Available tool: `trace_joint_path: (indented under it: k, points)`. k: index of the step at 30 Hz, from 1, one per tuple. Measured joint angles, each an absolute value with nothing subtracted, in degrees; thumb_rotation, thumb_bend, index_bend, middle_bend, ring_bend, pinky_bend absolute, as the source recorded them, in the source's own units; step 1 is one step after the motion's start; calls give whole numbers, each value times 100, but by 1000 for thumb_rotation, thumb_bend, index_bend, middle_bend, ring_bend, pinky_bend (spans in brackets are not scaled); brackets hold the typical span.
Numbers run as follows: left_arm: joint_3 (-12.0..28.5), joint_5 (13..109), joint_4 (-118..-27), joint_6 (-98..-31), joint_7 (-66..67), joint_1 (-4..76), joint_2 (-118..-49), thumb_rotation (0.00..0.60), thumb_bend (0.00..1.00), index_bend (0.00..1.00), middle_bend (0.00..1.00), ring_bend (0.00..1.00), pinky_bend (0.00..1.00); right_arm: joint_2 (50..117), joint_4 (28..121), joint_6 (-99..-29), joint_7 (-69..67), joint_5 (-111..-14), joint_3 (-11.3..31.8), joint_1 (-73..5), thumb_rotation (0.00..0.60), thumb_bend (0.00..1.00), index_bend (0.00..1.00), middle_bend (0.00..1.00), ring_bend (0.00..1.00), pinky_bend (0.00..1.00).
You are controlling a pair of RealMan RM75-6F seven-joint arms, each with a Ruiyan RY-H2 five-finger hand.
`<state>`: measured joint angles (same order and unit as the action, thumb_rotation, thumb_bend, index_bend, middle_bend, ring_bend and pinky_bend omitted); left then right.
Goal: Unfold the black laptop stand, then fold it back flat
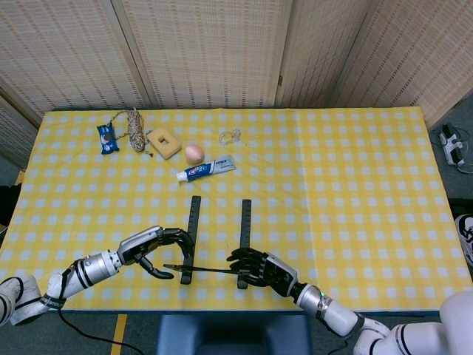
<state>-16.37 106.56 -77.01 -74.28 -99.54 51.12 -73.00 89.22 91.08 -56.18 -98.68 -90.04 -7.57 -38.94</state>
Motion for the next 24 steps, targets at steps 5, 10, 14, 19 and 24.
trace_joint_path:
  k: [5, 10, 14, 19, 24]
  points:
    - [-1634, 10651, -7697, -7422, -9949, 5102, -7295, 600, 189, 355, 430, 414, 280, 8901, 9272, -5683, -9793, -9062, -817, -3775, 600, 298, 270, 263, 219, 119]
    - [-1625, 10633, -7700, -7415, -9855, 5079, -7292, 600, 189, 303, 410, 345, 276, 8892, 9275, -5813, -9471, -9190, -840, -3697, 600, 298, 241, 240, 196, 69]
    - [-1602, 10585, -7718, -7366, -9529, 5041, -7287, 600, 188, 251, 332, 248, 238, 8860, 9249, -5988, -8970, -9357, -831, -3652, 600, 298, 206, 219, 178, 42]
    - [-1551, 10486, -7799, -7238, -8652, 4957, -7261, 600, 189, 216, 259, 178, 195, 8711, 9305, -6243, -8138, -9615, -790, -3627, 600, 298, 173, 195, 153, 35]
    - [-1480, 10322, -7980, -7024, -7519, 4859, -7207, 600, 189, 209, 247, 169, 177, 8415, 9515, -6432, -7536, -9772, -672, -3661, 600, 298, 166, 181, 141, 34]
